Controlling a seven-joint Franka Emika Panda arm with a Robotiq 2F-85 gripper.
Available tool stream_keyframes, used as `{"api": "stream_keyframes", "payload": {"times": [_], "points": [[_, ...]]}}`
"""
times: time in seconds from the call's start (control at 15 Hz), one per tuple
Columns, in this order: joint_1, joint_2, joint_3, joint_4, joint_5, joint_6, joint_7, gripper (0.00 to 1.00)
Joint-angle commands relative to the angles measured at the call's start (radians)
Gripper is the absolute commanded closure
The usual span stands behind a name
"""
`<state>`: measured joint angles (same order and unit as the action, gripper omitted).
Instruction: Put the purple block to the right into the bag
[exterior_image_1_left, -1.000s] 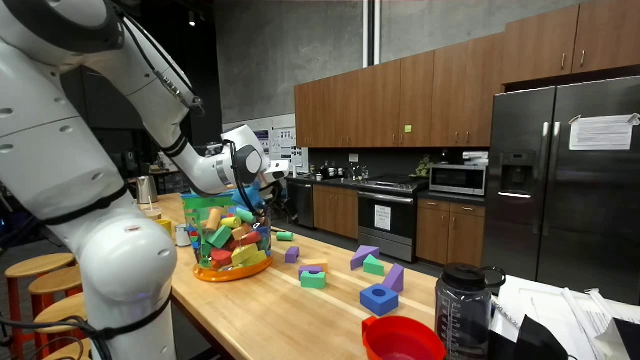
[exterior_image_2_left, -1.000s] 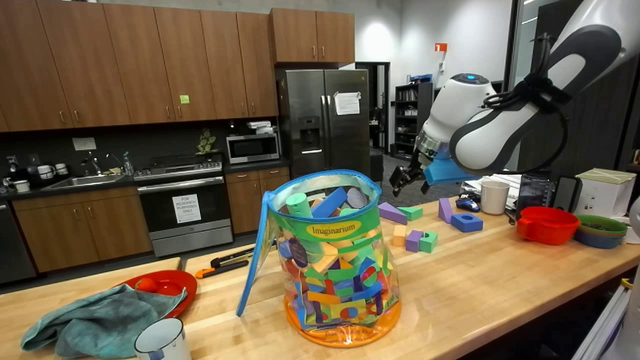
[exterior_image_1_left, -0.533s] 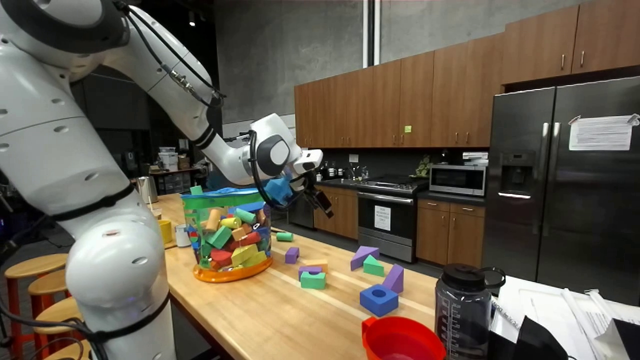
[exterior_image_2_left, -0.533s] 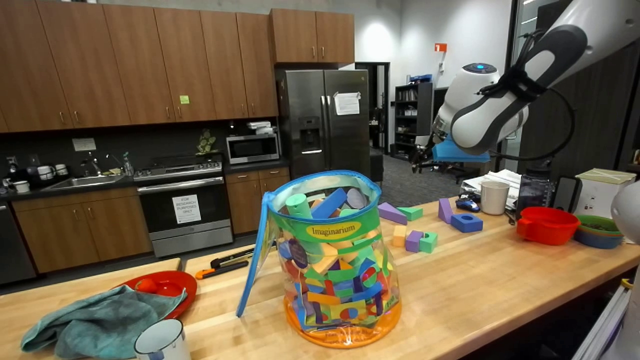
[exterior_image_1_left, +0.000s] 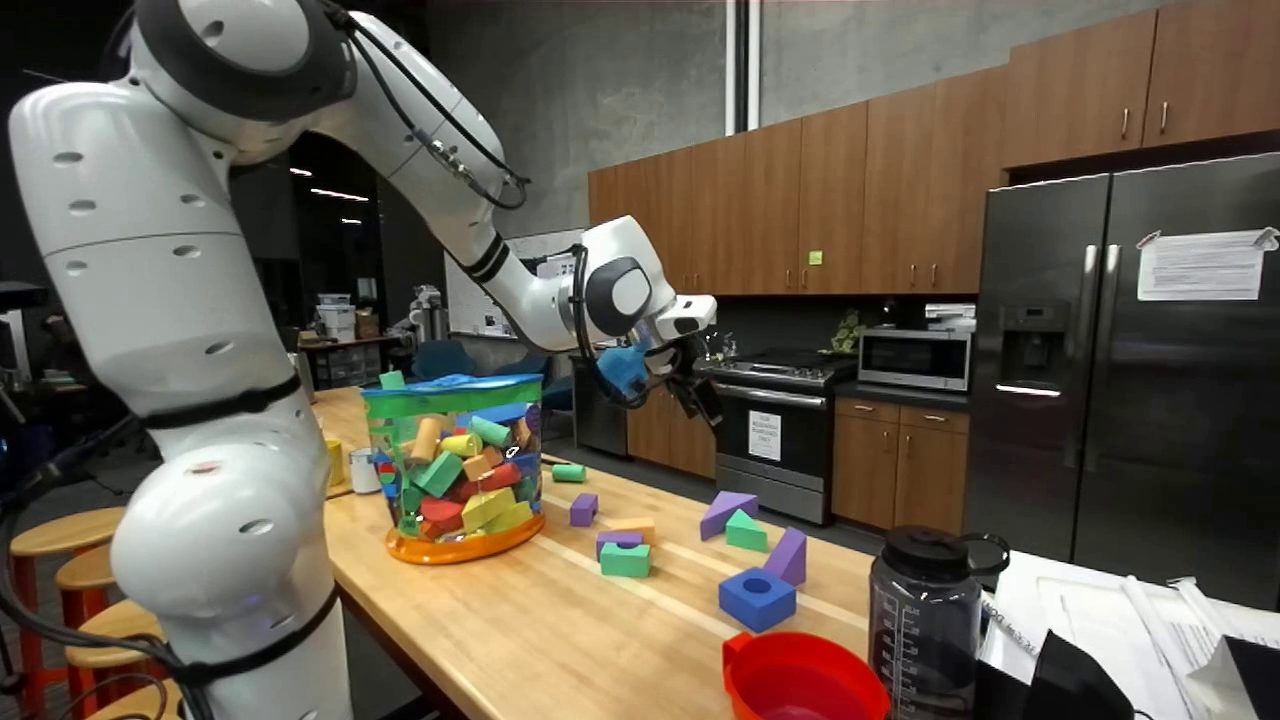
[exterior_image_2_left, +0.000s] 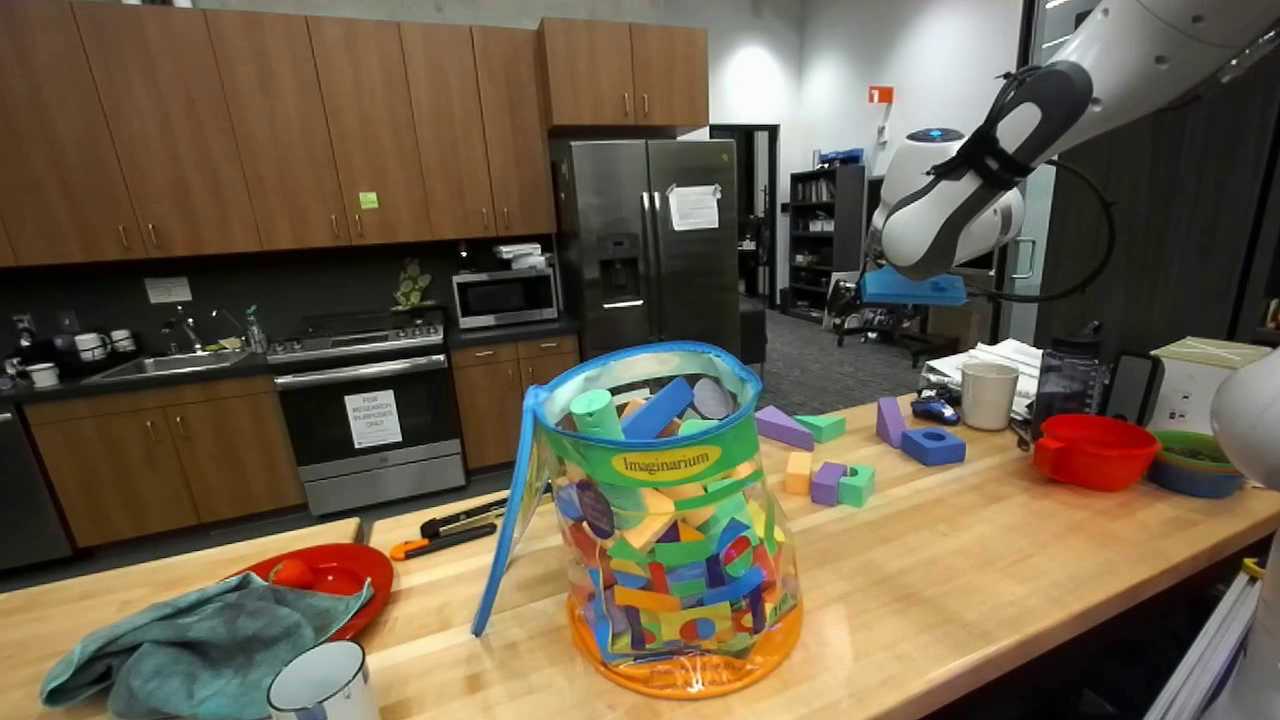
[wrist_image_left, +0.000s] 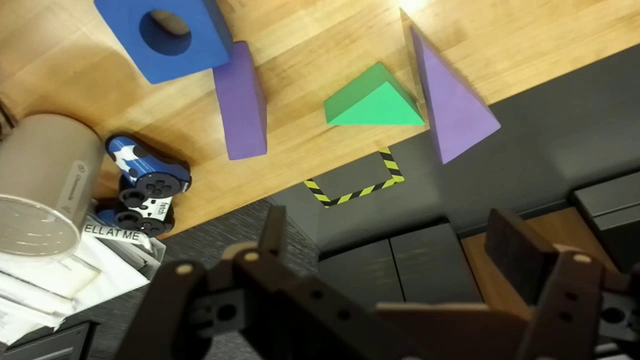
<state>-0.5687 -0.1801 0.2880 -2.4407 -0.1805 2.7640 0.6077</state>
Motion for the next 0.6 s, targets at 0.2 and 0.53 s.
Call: {"api": "stream_keyframes", "payload": {"times": [0.2, 0.53], "points": [[0.14, 0.035, -0.13, 0.025, -0.06, -0.014, 0.035, 0.0], [0.093, 0.079, -0.09, 0.036, -0.215, 0.01, 0.181, 0.0]]}}
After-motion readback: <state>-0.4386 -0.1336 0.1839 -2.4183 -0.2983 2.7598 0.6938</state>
